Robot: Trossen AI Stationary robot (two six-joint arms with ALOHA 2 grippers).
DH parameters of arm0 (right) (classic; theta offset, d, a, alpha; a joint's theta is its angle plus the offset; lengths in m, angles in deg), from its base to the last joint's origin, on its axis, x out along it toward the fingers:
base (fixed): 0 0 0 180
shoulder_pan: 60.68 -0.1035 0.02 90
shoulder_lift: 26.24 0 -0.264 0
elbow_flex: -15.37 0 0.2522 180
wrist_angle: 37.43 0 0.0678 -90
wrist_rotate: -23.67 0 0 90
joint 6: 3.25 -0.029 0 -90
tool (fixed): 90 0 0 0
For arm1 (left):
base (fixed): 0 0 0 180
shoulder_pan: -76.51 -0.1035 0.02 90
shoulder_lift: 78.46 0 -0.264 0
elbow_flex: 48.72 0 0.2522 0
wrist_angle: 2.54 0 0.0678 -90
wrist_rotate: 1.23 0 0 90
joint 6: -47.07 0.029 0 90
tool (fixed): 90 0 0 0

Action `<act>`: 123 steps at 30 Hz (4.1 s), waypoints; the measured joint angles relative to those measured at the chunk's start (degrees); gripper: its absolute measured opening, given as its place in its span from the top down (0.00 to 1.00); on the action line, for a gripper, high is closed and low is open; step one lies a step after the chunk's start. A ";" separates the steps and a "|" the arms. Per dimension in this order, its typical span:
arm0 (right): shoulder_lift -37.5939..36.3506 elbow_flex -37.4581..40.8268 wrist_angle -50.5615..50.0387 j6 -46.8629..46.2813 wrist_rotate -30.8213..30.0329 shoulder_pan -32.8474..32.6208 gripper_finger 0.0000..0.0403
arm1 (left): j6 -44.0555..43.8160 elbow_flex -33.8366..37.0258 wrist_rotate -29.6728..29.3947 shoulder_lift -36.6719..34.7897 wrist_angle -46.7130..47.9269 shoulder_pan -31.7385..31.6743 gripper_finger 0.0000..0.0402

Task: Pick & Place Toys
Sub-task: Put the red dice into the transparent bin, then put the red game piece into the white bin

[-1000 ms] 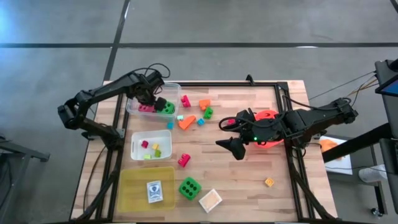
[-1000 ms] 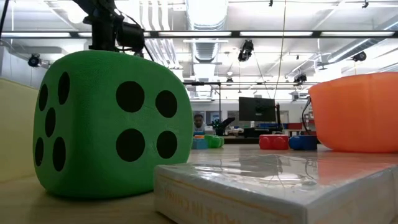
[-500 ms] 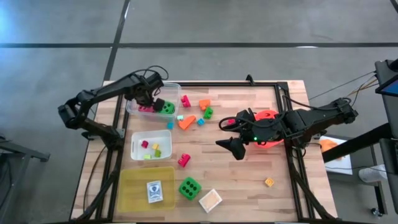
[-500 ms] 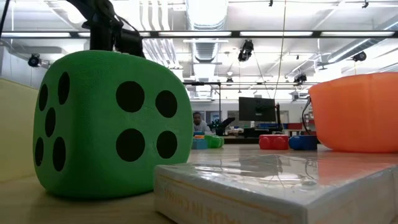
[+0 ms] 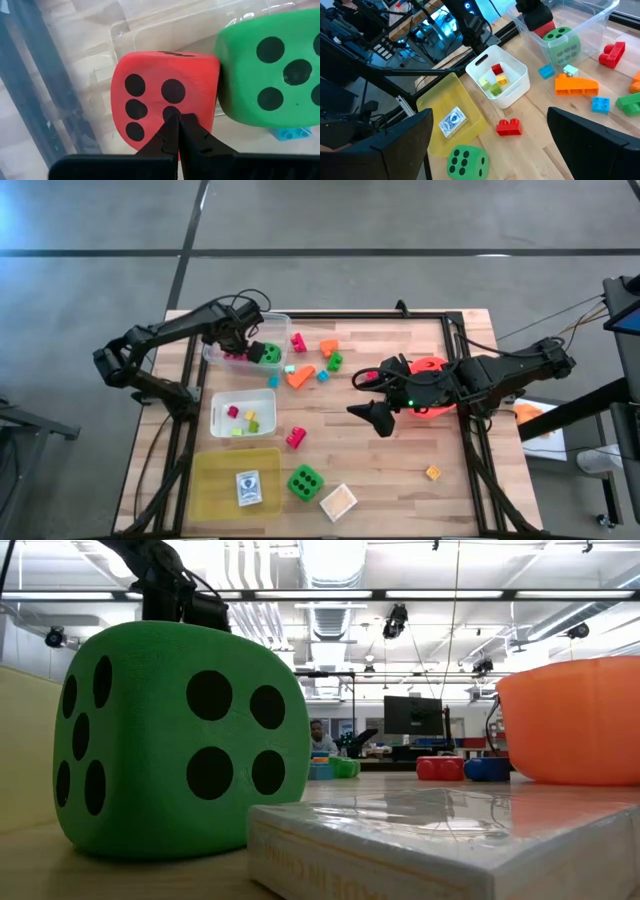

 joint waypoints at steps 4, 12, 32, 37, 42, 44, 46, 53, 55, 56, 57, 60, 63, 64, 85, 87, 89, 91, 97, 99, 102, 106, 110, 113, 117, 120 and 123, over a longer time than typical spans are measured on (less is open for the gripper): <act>0.00 -0.01 0.00 -0.13 0.00 0.00 0.05 | -0.19 0.62 0.36 0.00 -0.94 0.00 1.00; 0.00 -0.01 0.15 -0.16 0.01 0.00 0.05 | 0.03 0.69 1.45 0.02 -1.58 -0.02 1.00; 0.00 0.01 -0.53 -2.94 0.03 1.14 0.05 | 3.23 -6.32 2.71 -5.28 2.24 0.04 0.80; -0.02 0.01 -4.46 1.25 0.80 4.44 0.05 | 1.43 -8.08 10.23 -9.13 2.80 0.43 0.64; 0.04 0.02 -12.37 2.86 6.08 10.90 0.05 | -1.31 -7.86 18.79 -13.75 2.80 4.91 0.55; 0.04 0.06 -13.99 4.57 8.34 13.81 0.05 | -2.13 -7.86 20.13 -15.49 2.54 8.06 0.53; 0.06 0.06 -15.26 6.21 11.07 17.22 0.05 | -3.80 -7.86 20.48 -17.35 1.85 11.48 0.52; 3.86 0.03 -21.50 14.27 18.67 27.44 0.05 | -11.09 -7.82 20.49 -22.74 -5.41 23.54 0.52; 6.17 0.03 -23.82 16.54 20.68 29.01 0.05 | -12.61 -7.82 20.43 -23.94 -7.93 26.38 0.52; 7.34 0.03 -24.91 17.76 21.31 29.53 0.05 | -13.42 -7.82 20.36 -24.40 -9.04 27.50 0.52; 8.55 0.03 -26.01 19.18 21.73 30.11 0.05 | -13.85 -7.82 20.29 -24.92 -10.22 28.42 0.52; 12.51 0.03 -28.20 22.38 22.89 31.25 0.05 | -15.21 -7.82 20.32 -26.18 -13.04 30.46 0.52; 16.54 0.03 -29.05 25.32 23.09 31.63 0.05 | -15.35 -7.82 20.29 -26.94 -14.40 30.88 0.52; 17.72 0.03 -29.16 26.00 23.09 31.66 0.05 | -15.68 -7.80 20.27 -27.12 -14.42 30.86 0.52; 32.18 0.19 -28.95 34.25 22.13 35.67 0.05 | -15.47 -7.75 20.05 -27.21 -14.18 30.86 0.52; 32.71 0.40 -28.86 34.42 22.21 36.38 0.05 | -15.96 -7.75 20.05 -27.21 -14.18 30.86 0.52; 33.77 0.60 -28.59 34.70 22.44 36.83 0.05 | -16.09 -7.75 20.06 -27.21 -14.20 30.86 0.52; 35.03 0.97 -28.41 36.10 22.58 36.86 0.05 | -16.60 -7.75 20.09 -27.19 -14.18 30.86 0.52; 37.92 1.68 -28.29 38.93 24.36 36.25 0.05 | -17.82 -7.75 20.43 -27.17 -14.20 30.86 0.52; 38.03 2.25 -27.64 38.88 24.38 36.17 0.06 | -18.10 -7.75 20.48 -27.17 -14.20 30.87 0.52; 37.56 3.27 -26.16 38.62 24.45 36.00 0.08 | -18.21 -7.75 20.47 -27.17 -14.20 30.88 0.52; 37.13 4.01 -26.06 38.57 24.56 35.72 0.22 | -18.22 -7.75 20.48 -27.17 -14.20 30.88 0.52; 37.16 4.86 -25.69 37.91 24.55 35.60 0.41 | -18.70 -7.75 20.47 -27.17 -14.20 30.88 0.52; 37.16 5.41 -25.32 37.32 24.55 35.60 0.55 | -19.25 -7.75 20.47 -27.17 -14.22 30.88 0.52; 36.83 5.43 -25.74 37.35 25.06 35.53 0.70 | -19.27 -7.75 20.47 -27.17 -14.23 30.88 0.52; 36.45 5.52 -25.17 37.33 24.25 35.03 0.79 | -19.30 -7.75 20.45 -27.17 -14.20 30.89 0.52; 35.14 5.72 -24.75 37.35 23.91 34.42 0.88 | -19.34 -7.75 20.32 -27.17 -14.23 30.93 0.52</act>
